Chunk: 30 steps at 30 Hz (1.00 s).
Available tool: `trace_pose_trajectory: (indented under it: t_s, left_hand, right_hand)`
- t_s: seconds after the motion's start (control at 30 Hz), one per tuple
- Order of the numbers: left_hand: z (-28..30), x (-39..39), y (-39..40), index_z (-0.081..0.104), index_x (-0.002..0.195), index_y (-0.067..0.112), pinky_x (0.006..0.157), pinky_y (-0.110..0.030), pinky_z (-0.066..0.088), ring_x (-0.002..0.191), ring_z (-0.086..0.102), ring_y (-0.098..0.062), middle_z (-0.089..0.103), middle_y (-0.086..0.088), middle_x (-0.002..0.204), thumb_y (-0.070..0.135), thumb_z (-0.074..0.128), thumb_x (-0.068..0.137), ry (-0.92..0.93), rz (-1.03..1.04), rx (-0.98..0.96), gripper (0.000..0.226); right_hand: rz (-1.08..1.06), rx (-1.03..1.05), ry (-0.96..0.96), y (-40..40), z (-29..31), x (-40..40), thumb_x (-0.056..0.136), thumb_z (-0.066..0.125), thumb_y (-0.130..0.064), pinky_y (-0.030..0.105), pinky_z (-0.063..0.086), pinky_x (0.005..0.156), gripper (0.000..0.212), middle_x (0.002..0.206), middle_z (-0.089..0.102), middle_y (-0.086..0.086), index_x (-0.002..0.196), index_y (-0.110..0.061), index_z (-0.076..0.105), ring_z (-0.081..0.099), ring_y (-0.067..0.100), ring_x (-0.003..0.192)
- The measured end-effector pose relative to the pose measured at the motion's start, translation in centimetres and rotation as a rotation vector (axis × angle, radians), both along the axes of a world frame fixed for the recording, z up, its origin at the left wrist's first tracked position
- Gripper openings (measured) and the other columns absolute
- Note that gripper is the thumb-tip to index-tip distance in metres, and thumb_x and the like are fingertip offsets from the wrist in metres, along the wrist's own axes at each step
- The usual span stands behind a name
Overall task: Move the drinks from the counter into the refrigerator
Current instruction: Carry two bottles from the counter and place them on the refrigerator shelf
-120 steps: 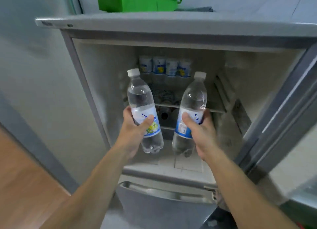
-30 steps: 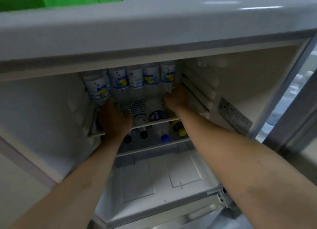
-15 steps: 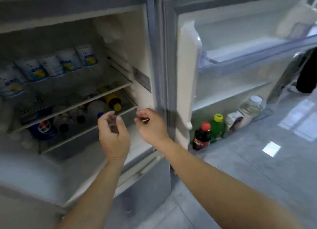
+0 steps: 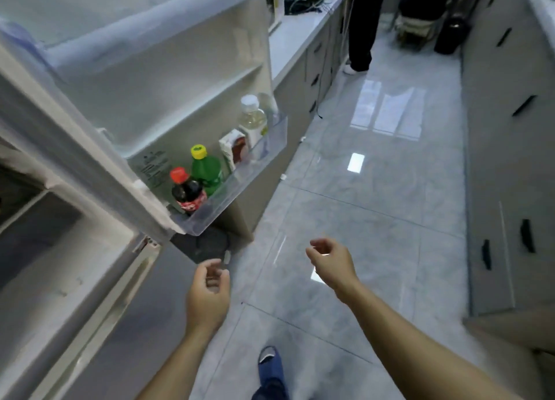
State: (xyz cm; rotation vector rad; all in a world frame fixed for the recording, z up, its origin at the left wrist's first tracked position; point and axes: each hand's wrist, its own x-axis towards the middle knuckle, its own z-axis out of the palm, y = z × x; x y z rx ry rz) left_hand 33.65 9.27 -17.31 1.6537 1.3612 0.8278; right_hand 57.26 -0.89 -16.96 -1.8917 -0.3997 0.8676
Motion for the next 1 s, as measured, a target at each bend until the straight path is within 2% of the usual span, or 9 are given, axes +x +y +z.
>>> trace_pose_trajectory:
  t_s: [0.07, 0.13, 0.27, 0.37, 0.43, 0.57, 0.83, 0.93, 1.0]
  left_hand:
    - [-3.2, -0.4, -0.6, 0.059, 0.103, 0.033, 0.062, -0.019, 0.049, 0.082, 0.065, -0.014, 0.066, 0.001, 0.095, 0.020, 0.063, 0.093, 0.112, -0.108, -0.310, 0.017]
    - [-5.9, -1.0, -0.9, 0.062, 0.110, 0.022, 0.062, -0.025, 0.051, 0.084, 0.065, -0.020, 0.067, -0.007, 0.103, 0.019, 0.062, 0.095, 0.207, -0.161, -0.578, 0.015]
    - [-9.1, -2.6, -1.2, 0.061, 0.108, 0.013, 0.065, -0.030, 0.053, 0.081, 0.063, -0.025, 0.068, -0.009, 0.099, 0.021, 0.062, 0.094, 0.376, -0.171, -0.877, 0.016]
    - [-10.8, -3.0, 0.1, 0.062, 0.102, 0.010, 0.065, -0.031, 0.052, 0.076, 0.060, -0.026, 0.068, -0.012, 0.097, 0.023, 0.062, 0.094, 0.502, -0.198, -0.903, 0.015]
    - [-11.6, -2.7, 1.1, 0.064, 0.098, 0.008, 0.067, -0.032, 0.051, 0.072, 0.058, -0.026, 0.068, -0.012, 0.091, 0.021, 0.062, 0.093, 0.577, -0.241, -0.895, 0.014]
    - [-12.5, -0.4, 3.3, 0.065, 0.091, 0.004, 0.069, -0.034, 0.051, 0.067, 0.054, -0.026, 0.065, -0.013, 0.083, 0.018, 0.061, 0.092, 0.655, -0.288, -0.894, 0.014]
    - [-12.4, 13.0, 5.8, 0.061, 0.094, 0.013, 0.068, -0.032, 0.053, 0.083, 0.062, -0.026, 0.065, -0.008, 0.096, 0.022, 0.056, 0.098, 0.515, -0.365, -0.920, 0.011]
    - [-12.3, 19.3, 6.3, 0.060, 0.098, 0.014, 0.068, -0.033, 0.053, 0.079, 0.061, -0.024, 0.066, -0.007, 0.096, 0.023, 0.057, 0.098, 0.481, -0.394, -0.897, 0.010]
    - [-11.9, 23.0, 6.7, 0.061, 0.098, 0.014, 0.066, -0.032, 0.053, 0.075, 0.059, -0.022, 0.066, -0.007, 0.096, 0.024, 0.058, 0.097, 0.482, -0.411, -0.875, 0.011]
  right_hand:
    - [-0.091, -0.072, 0.051, -3.4, -2.0, 2.2, 0.084, 0.071, -0.024, 0.036, 0.053, 0.071, 0.018, 0.092, 0.072, 0.004, 0.101, -0.020, 0.070, 0.067, 0.022, 0.083]
    - [-0.185, -0.147, 0.089, -6.8, -3.5, 3.8, 0.085, 0.071, -0.025, 0.037, 0.054, 0.073, 0.023, 0.094, 0.072, 0.004, 0.106, -0.018, 0.069, 0.067, 0.021, 0.085]
    - [-0.365, -0.287, 0.167, -12.8, -5.9, 4.9, 0.087, 0.070, -0.022, 0.038, 0.054, 0.073, 0.029, 0.100, 0.069, 0.007, 0.114, -0.013, 0.065, 0.067, 0.026, 0.090]
    - [-0.457, -0.381, 0.211, -16.6, -6.8, 4.0, 0.090, 0.069, -0.019, 0.039, 0.056, 0.071, 0.024, 0.092, 0.065, 0.005, 0.112, -0.012, 0.061, 0.064, 0.026, 0.082]
    - [-0.504, -0.440, 0.249, -18.8, -7.3, 2.8, 0.091, 0.068, -0.020, 0.044, 0.057, 0.078, 0.022, 0.094, 0.064, 0.004, 0.111, -0.013, 0.060, 0.064, 0.027, 0.086]
    - [-0.600, -0.545, 0.329, -22.9, -8.4, 0.2, 0.094, 0.065, -0.019, 0.041, 0.056, 0.077, 0.020, 0.100, 0.064, 0.005, 0.111, -0.013, 0.059, 0.064, 0.028, 0.093]
    - [-0.754, -0.675, 0.515, -27.8, -10.5, -0.2, 0.091, 0.069, -0.020, 0.037, 0.053, 0.070, 0.016, 0.091, 0.066, 0.011, 0.101, -0.008, 0.063, 0.062, 0.029, 0.078]
    - [-0.772, -0.689, 0.550, -27.8, -11.2, 3.2, 0.090, 0.070, -0.019, 0.035, 0.052, 0.067, 0.014, 0.093, 0.066, 0.012, 0.098, -0.009, 0.064, 0.063, 0.031, 0.078]
    - [-0.730, -0.695, 0.568, -27.0, -11.2, 6.8, 0.091, 0.067, -0.017, 0.035, 0.050, 0.068, 0.013, 0.082, 0.064, 0.010, 0.086, -0.007, 0.061, 0.058, 0.030, 0.072]
